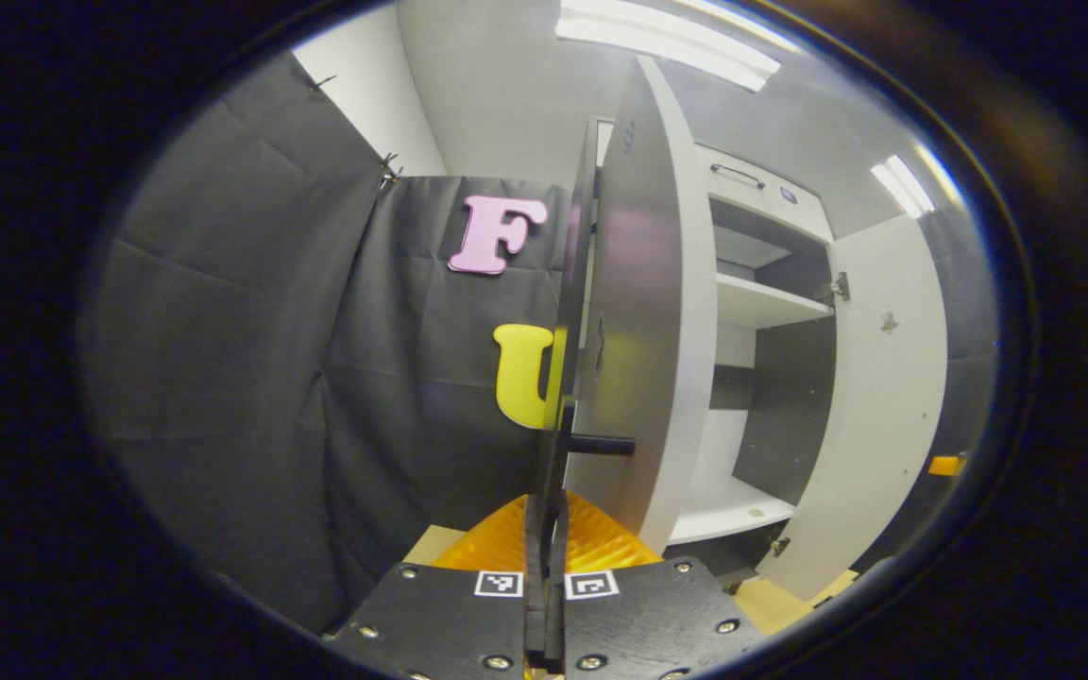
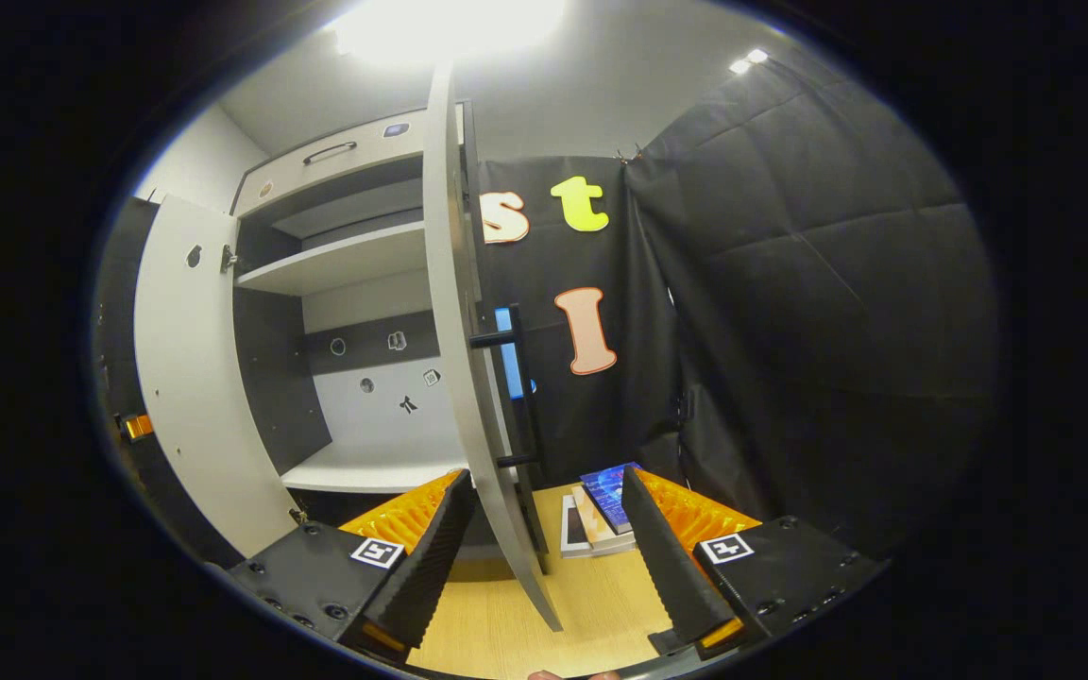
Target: Open the right door of the double-door shoe cabinet with the right hand, and open the left door with the left hand.
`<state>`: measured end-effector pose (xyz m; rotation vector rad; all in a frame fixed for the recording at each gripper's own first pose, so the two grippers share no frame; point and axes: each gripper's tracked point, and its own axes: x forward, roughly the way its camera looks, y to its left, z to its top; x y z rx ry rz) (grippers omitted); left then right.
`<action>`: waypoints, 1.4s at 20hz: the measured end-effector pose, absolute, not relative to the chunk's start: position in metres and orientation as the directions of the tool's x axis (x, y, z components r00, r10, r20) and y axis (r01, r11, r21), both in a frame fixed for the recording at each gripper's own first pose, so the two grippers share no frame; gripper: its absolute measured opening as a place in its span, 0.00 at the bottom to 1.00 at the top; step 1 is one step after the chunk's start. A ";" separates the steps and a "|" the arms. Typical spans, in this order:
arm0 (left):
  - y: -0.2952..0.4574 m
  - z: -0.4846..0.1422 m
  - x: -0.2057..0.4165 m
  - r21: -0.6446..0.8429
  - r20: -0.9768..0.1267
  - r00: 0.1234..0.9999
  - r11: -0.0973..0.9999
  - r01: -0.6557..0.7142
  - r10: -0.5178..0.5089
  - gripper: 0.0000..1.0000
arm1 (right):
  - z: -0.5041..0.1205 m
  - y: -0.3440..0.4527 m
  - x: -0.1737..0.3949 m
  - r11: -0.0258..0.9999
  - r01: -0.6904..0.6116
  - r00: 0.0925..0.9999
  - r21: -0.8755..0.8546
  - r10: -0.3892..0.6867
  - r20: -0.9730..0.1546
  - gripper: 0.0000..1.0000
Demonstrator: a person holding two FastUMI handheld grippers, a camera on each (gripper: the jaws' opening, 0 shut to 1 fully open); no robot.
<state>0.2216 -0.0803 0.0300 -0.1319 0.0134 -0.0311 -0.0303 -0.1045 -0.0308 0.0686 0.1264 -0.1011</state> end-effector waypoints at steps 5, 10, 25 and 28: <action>-0.071 0.038 0.211 -0.057 0.000 1.000 0.998 -0.008 0.008 0.01 | -0.024 -0.092 -0.032 0.994 0.090 0.989 0.063 -0.082 -0.124 0.98; -0.087 0.047 0.200 -0.102 0.034 0.999 0.995 -0.003 0.006 0.02 | -0.011 -0.068 -0.031 0.997 0.050 0.994 0.064 -0.043 -0.098 0.97; -0.105 0.034 0.189 -0.052 0.045 0.999 0.998 0.018 -0.016 0.98 | -0.026 -0.009 -0.033 0.993 -0.073 0.993 0.089 0.080 -0.088 0.98; -0.111 0.026 0.186 -0.084 0.015 1.000 0.996 0.025 -0.024 1.00 | -0.027 -0.008 -0.033 0.994 -0.066 0.993 0.091 0.075 -0.091 0.98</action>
